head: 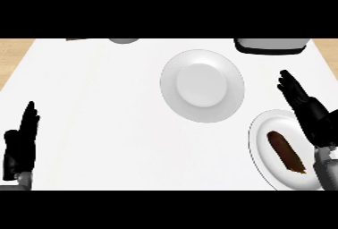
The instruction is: Pick the sweet potato from the plate and place it in the plate
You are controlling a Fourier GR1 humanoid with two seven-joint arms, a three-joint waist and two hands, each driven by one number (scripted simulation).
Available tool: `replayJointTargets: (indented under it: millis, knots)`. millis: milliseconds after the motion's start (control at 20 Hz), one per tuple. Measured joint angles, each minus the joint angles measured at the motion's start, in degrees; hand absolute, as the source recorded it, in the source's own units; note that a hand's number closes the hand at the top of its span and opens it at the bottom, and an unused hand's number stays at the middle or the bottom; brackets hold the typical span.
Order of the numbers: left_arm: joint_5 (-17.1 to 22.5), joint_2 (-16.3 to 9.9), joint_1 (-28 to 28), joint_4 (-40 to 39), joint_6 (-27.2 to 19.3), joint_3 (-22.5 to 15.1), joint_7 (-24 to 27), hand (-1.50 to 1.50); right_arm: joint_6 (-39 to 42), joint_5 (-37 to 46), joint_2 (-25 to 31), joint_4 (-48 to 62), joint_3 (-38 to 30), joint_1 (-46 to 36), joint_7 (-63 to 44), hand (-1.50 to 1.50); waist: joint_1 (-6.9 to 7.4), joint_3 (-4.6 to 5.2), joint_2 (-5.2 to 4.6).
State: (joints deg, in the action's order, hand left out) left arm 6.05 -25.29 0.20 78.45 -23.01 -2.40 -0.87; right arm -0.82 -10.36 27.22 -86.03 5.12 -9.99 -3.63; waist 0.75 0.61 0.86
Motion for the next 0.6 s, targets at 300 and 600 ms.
replayJointTargets:
  millis: [300, 600]
  knots:
    - [3.0, 5.4, 0.3, 0.2, 5.0, -5.2, -3.4, 0.00, 8.8, 1.5, 8.1, -6.4, 0.3, -9.0, 2.0, 1.50, -0.15, -0.39, -0.66]
    - [6.7, 8.8, -0.2, 1.5, 9.5, -7.5, -4.8, 0.00, 4.7, 13.7, 16.6, -4.7, -4.6, -9.4, 14.3, -1.50, -1.25, -0.77, -0.63]
